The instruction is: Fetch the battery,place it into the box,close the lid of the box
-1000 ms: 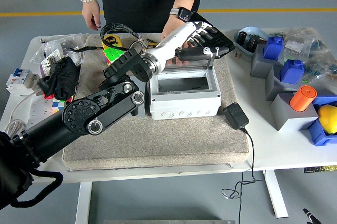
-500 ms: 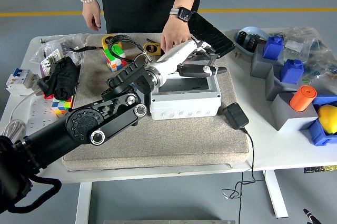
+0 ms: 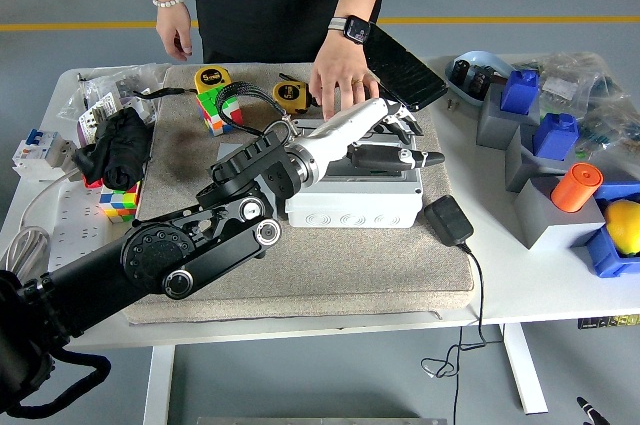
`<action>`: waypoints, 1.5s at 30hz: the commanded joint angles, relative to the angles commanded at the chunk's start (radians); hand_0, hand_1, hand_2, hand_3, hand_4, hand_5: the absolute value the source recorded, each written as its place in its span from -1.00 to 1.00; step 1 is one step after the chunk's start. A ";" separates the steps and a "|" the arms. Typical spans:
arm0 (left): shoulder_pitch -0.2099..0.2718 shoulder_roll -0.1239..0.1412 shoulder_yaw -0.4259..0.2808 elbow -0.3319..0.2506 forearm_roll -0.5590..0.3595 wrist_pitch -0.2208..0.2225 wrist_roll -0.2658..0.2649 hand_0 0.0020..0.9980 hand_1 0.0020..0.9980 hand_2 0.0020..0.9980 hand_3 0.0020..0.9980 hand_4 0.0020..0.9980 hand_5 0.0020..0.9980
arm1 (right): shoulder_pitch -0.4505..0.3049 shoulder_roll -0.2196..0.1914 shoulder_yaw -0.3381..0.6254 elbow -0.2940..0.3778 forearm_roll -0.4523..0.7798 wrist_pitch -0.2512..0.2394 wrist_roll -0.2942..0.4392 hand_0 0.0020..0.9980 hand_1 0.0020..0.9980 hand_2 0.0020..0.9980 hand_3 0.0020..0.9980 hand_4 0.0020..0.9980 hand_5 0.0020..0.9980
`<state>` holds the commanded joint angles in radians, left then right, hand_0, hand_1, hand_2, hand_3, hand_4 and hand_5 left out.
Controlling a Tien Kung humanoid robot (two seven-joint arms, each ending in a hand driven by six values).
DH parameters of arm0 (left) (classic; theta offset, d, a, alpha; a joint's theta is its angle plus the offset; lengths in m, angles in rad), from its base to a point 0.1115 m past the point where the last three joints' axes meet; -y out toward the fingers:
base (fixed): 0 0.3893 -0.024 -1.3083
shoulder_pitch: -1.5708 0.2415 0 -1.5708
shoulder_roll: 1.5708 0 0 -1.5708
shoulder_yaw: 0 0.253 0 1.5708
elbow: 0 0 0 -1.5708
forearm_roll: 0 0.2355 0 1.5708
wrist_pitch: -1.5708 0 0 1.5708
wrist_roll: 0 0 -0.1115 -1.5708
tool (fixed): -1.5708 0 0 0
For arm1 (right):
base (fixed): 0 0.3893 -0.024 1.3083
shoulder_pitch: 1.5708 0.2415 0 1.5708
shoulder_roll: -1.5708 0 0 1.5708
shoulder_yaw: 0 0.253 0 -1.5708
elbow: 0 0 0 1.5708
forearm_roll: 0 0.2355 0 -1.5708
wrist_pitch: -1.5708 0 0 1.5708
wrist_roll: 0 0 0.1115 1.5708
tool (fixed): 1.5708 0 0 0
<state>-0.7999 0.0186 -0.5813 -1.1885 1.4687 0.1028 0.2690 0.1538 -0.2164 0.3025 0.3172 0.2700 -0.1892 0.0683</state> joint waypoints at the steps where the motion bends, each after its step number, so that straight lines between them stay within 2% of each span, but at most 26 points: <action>1: 0.001 0.001 0.001 -0.002 -0.002 -0.001 0.001 -0.37 0.18 0.21 0.31 1.00 0.43 | 0.000 0.000 0.000 0.000 0.000 0.000 0.000 0.47 0.39 0.37 0.22 1.00 -0.03; 13: 0.014 0.009 0.022 -0.004 -0.022 -0.006 0.005 -0.36 0.18 0.21 0.31 1.00 0.41 | -0.001 0.002 0.007 0.001 -0.005 -0.001 0.002 0.47 0.39 0.38 0.22 1.00 -0.03; 17: 0.026 0.013 0.001 -0.023 -0.045 0.001 -0.011 -0.34 0.18 0.22 0.31 1.00 0.39 | -0.001 0.002 0.010 0.001 -0.006 -0.003 0.003 0.47 0.39 0.37 0.22 1.00 -0.03; 22: 0.079 0.035 -0.108 -0.113 -0.190 0.080 -0.107 -0.34 0.18 0.22 0.31 1.00 0.39 | -0.001 0.002 0.003 -0.001 0.000 -0.001 0.000 0.47 0.39 0.37 0.22 1.00 -0.03; 23: 0.093 0.042 -0.135 -0.132 -0.226 0.089 -0.128 -0.06 0.29 0.24 0.33 1.00 0.34 | -0.001 0.002 0.002 -0.001 0.001 -0.001 -0.001 0.47 0.39 0.37 0.22 1.00 -0.03; 27: 0.158 0.070 -0.238 -0.177 -0.342 0.104 -0.201 -0.06 0.29 0.24 0.33 1.00 0.34 | 0.001 0.003 -0.001 -0.004 0.008 0.001 -0.003 0.47 0.39 0.37 0.22 1.00 -0.03; 28: 0.175 0.074 -0.265 -0.181 -0.355 0.107 -0.212 0.28 0.44 0.32 0.37 1.00 0.29 | 0.001 0.003 -0.002 -0.005 0.009 0.002 -0.003 0.47 0.39 0.37 0.22 1.00 -0.03; 30: 0.220 0.091 -0.329 -0.186 -0.397 0.116 -0.231 0.28 0.44 0.32 0.37 1.00 0.29 | 0.003 0.004 -0.009 -0.008 0.018 0.003 -0.005 0.47 0.39 0.37 0.22 1.00 -0.03; 33: 0.263 0.114 -0.397 -0.181 -0.431 0.120 -0.249 0.28 0.44 0.32 0.37 1.00 0.29 | 0.006 0.005 -0.018 -0.012 0.028 0.006 -0.008 0.47 0.39 0.37 0.22 1.00 -0.03; 39: 0.355 0.168 -0.539 -0.150 -0.406 0.117 -0.249 0.33 0.45 0.35 0.38 1.00 0.28 | 0.013 0.005 -0.040 -0.018 0.043 0.014 -0.027 0.46 0.39 0.38 0.22 1.00 -0.02; 45: 0.422 0.215 -0.619 -0.148 -0.398 0.114 -0.247 0.30 0.43 0.35 0.38 1.00 0.27 | 0.014 0.007 -0.050 -0.021 0.049 0.016 -0.030 0.45 0.39 0.38 0.22 1.00 -0.02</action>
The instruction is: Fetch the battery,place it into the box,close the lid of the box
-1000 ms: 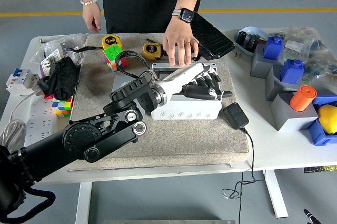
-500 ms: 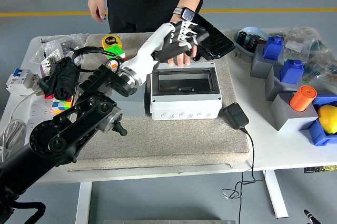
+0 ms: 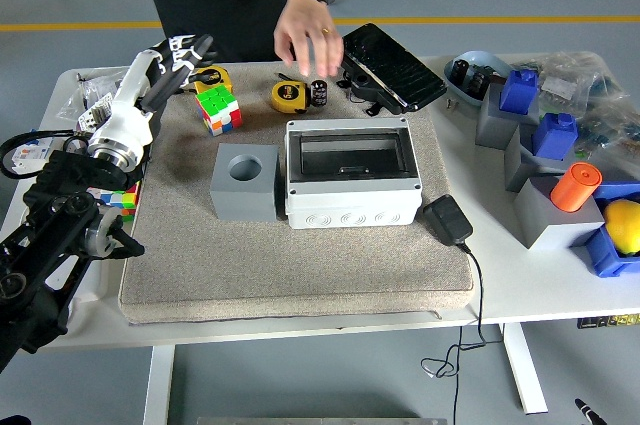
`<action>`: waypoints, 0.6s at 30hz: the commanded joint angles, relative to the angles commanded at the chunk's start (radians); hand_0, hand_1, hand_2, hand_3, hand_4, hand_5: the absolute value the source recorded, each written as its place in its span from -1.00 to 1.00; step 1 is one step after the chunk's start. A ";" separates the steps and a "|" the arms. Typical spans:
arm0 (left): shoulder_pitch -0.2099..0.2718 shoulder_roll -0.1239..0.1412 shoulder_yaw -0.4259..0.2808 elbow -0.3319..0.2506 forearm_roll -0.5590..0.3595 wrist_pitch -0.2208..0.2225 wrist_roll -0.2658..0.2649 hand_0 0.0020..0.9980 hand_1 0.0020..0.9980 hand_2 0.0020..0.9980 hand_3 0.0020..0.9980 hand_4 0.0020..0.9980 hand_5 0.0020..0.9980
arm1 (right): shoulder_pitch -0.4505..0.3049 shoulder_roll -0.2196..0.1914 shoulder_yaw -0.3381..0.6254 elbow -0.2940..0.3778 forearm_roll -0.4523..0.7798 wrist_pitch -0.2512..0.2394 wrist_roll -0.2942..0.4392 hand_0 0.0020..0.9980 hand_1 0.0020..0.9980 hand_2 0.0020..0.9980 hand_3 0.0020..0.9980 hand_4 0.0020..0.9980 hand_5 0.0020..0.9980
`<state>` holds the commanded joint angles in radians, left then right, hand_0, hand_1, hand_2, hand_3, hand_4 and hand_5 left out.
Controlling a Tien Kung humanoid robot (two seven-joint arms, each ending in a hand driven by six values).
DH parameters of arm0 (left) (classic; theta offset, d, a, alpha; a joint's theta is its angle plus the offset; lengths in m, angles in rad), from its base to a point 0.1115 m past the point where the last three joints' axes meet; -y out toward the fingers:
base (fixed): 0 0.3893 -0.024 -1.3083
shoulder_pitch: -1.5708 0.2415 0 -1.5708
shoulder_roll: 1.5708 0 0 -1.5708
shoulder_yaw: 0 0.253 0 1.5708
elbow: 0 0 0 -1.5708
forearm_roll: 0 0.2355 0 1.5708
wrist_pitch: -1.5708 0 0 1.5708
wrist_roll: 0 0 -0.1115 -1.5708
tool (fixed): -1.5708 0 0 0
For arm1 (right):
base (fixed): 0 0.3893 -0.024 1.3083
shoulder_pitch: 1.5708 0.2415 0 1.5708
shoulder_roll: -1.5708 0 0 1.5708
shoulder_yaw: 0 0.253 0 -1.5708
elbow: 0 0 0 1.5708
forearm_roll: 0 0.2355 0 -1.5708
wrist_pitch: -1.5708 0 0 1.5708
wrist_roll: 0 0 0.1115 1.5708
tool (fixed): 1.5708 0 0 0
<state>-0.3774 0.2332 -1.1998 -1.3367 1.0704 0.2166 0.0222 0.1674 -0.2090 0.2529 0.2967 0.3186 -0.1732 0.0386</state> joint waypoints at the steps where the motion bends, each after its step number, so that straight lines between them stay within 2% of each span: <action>1: 0.007 0.005 -0.008 0.000 0.002 -0.002 0.001 0.30 0.43 0.35 0.38 1.00 0.27 | 0.000 0.000 -0.001 0.000 0.001 0.000 0.000 0.45 0.39 0.38 0.22 1.00 -0.02; 7: 0.059 0.033 -0.083 0.005 0.012 0.016 -0.009 0.31 0.42 0.34 0.38 1.00 0.27 | 0.008 0.002 -0.002 0.000 0.000 0.000 -0.001 0.45 0.39 0.38 0.22 1.00 -0.02; 8: 0.062 0.034 -0.092 0.006 0.014 0.015 -0.007 0.59 0.47 0.36 0.48 1.00 0.22 | 0.009 0.002 -0.002 0.000 0.001 0.000 -0.002 0.45 0.40 0.38 0.22 1.00 -0.01; 12: 0.069 0.049 -0.127 0.011 0.013 0.001 0.001 0.59 0.47 0.36 0.48 1.00 0.22 | 0.014 0.001 -0.004 0.000 -0.001 -0.001 -0.002 0.45 0.40 0.38 0.22 1.00 -0.01; 13: 0.069 0.053 -0.129 0.012 0.013 0.000 0.002 0.59 0.47 0.36 0.48 1.00 0.22 | 0.014 0.001 -0.005 0.000 0.000 -0.001 -0.003 0.45 0.40 0.38 0.22 1.00 -0.01; 14: 0.068 0.061 -0.127 0.014 0.013 -0.001 0.002 0.48 0.46 0.38 0.48 1.00 0.18 | 0.015 0.001 -0.008 0.000 0.001 0.000 -0.004 0.44 0.39 0.38 0.22 1.00 -0.01; 18: 0.070 0.075 -0.115 0.017 0.005 -0.007 0.007 0.48 0.46 0.38 0.48 1.00 0.18 | 0.016 0.001 -0.014 0.000 0.001 -0.001 -0.009 0.44 0.39 0.38 0.22 1.00 -0.01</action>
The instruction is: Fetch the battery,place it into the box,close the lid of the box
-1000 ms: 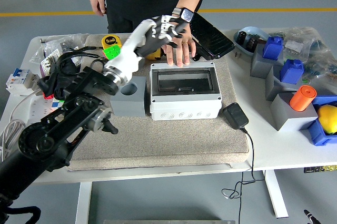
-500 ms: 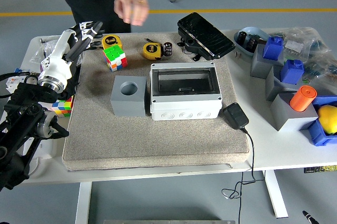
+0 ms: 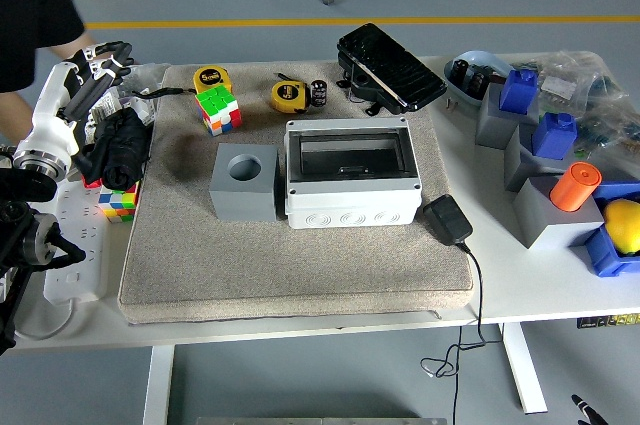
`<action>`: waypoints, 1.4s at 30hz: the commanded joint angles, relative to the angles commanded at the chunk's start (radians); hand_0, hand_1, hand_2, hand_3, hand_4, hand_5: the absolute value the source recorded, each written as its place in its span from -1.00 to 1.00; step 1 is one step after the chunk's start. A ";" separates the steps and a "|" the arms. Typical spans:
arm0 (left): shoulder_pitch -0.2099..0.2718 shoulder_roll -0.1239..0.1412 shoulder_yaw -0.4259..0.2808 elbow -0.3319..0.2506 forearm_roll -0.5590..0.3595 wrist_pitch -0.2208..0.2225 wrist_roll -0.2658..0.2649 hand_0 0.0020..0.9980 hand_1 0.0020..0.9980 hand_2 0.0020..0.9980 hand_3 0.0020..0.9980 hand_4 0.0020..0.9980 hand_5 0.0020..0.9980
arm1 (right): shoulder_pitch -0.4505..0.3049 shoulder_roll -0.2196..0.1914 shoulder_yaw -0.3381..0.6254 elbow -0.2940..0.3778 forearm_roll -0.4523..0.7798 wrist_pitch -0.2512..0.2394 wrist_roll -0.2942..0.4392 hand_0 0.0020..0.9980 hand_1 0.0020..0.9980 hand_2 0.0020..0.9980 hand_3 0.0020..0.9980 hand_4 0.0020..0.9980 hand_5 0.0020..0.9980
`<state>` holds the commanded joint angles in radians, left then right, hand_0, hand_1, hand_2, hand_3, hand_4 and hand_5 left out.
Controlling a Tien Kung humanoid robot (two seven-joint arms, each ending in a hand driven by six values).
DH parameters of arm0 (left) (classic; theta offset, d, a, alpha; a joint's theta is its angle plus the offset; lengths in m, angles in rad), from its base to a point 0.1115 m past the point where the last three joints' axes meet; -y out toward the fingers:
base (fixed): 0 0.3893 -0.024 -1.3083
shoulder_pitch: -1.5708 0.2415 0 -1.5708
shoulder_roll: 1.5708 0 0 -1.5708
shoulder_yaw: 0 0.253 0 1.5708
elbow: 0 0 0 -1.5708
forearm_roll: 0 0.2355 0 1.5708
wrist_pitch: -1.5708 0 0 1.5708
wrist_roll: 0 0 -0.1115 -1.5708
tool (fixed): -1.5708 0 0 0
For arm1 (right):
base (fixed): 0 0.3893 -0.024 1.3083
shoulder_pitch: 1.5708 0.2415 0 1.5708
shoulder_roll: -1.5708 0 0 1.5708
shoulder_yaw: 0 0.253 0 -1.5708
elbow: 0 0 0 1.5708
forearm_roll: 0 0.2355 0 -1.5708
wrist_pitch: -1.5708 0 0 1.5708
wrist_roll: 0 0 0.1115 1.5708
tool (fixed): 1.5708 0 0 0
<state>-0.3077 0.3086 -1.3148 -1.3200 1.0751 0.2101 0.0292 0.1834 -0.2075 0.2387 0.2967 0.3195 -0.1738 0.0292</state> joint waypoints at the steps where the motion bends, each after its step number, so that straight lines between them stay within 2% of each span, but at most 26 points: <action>1: 0.003 0.001 0.000 -0.001 -0.001 -0.001 0.001 0.48 0.46 0.38 0.48 1.00 0.18 | 0.000 0.000 -0.001 0.000 0.000 0.000 -0.001 0.44 0.39 0.38 0.22 1.00 -0.01; 7: 0.011 -0.008 -0.018 -0.006 -0.001 -0.002 0.004 0.46 0.46 0.37 0.48 1.00 0.18 | 0.003 0.000 -0.002 0.001 -0.006 -0.003 -0.008 0.44 0.40 0.38 0.22 1.00 0.01; 13: 0.011 -0.006 -0.025 -0.005 -0.008 0.007 0.008 0.45 0.46 0.38 0.48 1.00 0.17 | 0.003 0.000 0.005 0.000 -0.009 -0.007 -0.011 0.44 0.39 0.38 0.21 1.00 0.00; 21: 0.004 -0.020 -0.043 -0.001 -0.004 0.018 0.007 0.45 0.45 0.37 0.47 1.00 0.17 | -0.005 -0.003 0.006 -0.003 -0.006 -0.015 -0.009 0.44 0.40 0.38 0.21 0.99 0.00; 42: 0.006 -0.020 -0.058 -0.016 0.020 0.033 0.008 0.43 0.44 0.37 0.44 1.00 0.15 | -0.006 -0.003 -0.001 -0.009 0.010 -0.007 -0.008 0.44 0.39 0.38 0.21 0.98 0.01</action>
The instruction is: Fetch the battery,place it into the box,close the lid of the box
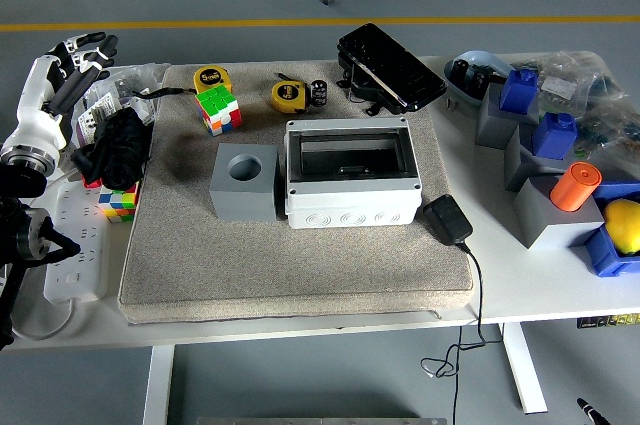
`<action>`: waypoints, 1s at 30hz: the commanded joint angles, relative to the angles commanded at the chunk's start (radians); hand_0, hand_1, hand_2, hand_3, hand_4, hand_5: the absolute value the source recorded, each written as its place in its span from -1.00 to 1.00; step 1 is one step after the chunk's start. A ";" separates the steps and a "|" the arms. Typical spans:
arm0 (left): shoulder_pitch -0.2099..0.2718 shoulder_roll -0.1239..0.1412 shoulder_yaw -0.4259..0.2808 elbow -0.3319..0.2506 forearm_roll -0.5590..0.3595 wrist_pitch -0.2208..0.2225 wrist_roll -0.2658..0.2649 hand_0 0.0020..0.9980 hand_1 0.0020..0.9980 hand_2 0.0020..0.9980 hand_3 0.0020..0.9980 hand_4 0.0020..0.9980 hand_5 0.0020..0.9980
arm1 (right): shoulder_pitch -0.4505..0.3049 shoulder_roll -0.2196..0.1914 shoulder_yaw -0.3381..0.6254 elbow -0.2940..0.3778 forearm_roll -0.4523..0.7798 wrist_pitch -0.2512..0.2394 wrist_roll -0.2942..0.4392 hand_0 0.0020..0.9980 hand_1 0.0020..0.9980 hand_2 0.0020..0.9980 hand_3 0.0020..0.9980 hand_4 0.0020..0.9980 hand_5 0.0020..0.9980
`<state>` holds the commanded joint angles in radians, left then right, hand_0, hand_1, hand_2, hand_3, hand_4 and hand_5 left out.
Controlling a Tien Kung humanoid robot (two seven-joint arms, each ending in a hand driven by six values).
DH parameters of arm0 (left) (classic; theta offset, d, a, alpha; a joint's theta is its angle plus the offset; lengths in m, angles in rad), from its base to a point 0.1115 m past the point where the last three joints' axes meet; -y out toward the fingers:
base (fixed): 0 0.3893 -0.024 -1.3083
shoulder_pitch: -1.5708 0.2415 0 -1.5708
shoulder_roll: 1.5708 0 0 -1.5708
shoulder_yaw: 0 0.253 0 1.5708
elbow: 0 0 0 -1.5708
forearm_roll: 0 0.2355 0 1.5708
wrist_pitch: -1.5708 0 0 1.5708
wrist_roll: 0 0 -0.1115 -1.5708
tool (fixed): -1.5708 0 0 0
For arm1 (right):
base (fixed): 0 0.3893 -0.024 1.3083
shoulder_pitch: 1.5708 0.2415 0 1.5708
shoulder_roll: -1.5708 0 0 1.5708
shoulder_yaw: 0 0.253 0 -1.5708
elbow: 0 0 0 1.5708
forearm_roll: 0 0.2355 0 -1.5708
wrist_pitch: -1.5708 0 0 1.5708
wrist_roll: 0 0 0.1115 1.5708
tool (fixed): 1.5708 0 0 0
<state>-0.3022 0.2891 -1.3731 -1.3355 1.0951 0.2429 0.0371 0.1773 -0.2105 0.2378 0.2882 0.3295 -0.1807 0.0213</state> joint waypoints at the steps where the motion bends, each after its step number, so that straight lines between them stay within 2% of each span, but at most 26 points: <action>1: 0.001 0.000 -0.001 0.000 0.000 0.000 0.000 0.43 0.44 0.37 0.44 1.00 0.15 | 0.000 0.000 -0.001 0.000 0.000 0.000 0.000 0.44 0.39 0.38 0.21 0.98 0.01; 30: 0.005 0.004 -0.022 0.005 0.009 -0.010 0.015 0.43 0.44 0.36 0.43 1.00 0.18 | -0.003 -0.002 0.014 0.001 -0.011 0.003 0.004 0.43 0.39 0.38 0.21 0.98 0.01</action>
<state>-0.2968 0.2934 -1.3949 -1.3305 1.1037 0.2332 0.0523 0.1738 -0.2130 0.2521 0.2893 0.3182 -0.1774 0.0249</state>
